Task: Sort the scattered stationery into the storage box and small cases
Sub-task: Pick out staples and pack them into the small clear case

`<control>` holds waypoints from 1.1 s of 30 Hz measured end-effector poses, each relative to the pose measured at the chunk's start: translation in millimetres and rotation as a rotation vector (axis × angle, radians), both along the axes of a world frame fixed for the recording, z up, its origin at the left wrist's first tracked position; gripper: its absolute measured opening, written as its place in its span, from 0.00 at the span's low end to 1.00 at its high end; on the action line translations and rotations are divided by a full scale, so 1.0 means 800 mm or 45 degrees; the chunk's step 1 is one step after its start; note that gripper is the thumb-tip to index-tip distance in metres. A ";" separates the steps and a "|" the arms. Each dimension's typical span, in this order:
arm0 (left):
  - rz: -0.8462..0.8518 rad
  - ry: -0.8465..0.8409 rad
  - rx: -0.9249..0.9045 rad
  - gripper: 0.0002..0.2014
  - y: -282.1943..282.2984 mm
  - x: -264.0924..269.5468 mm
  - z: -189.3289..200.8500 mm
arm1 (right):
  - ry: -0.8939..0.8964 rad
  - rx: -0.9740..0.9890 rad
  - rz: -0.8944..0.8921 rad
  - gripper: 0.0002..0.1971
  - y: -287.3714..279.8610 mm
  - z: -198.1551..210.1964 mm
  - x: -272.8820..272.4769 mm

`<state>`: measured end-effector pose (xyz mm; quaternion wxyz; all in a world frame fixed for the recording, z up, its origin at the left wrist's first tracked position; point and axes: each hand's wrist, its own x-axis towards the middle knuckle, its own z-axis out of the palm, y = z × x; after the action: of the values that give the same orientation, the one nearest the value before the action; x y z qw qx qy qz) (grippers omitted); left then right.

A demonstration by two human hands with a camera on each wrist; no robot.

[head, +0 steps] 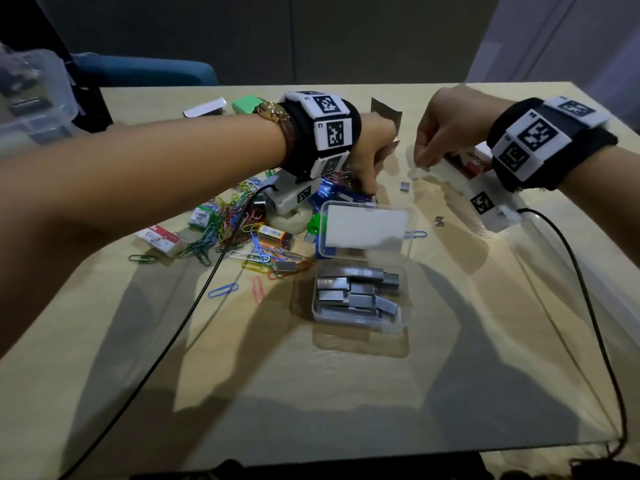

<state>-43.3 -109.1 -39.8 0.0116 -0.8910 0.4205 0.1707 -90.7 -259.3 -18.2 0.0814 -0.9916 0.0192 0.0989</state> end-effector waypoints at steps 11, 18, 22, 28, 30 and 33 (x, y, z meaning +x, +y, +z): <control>0.367 0.312 -0.584 0.08 0.100 0.022 0.033 | 0.024 0.142 0.120 0.07 0.046 0.007 0.015; 0.613 0.411 -0.989 0.08 0.171 0.003 0.044 | 0.028 0.130 0.232 0.04 0.065 0.000 0.023; 0.713 0.426 -1.098 0.10 0.204 -0.011 0.045 | 0.018 0.119 0.289 0.05 0.071 0.000 0.029; 0.855 0.535 -1.348 0.11 0.245 -0.015 0.033 | 0.085 0.186 0.328 0.08 0.083 -0.009 0.038; 0.895 0.541 -1.430 0.07 0.252 -0.014 0.030 | 0.077 0.158 0.345 0.07 0.091 -0.008 0.043; 0.936 0.485 -1.456 0.03 0.260 -0.012 0.029 | 0.052 0.081 0.401 0.06 0.107 -0.004 0.053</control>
<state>-53.2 98.6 -16.3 -0.5905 -0.7964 0.1107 0.0689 -48.0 -173.5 -21.1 0.0960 -0.9770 -0.1380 0.1312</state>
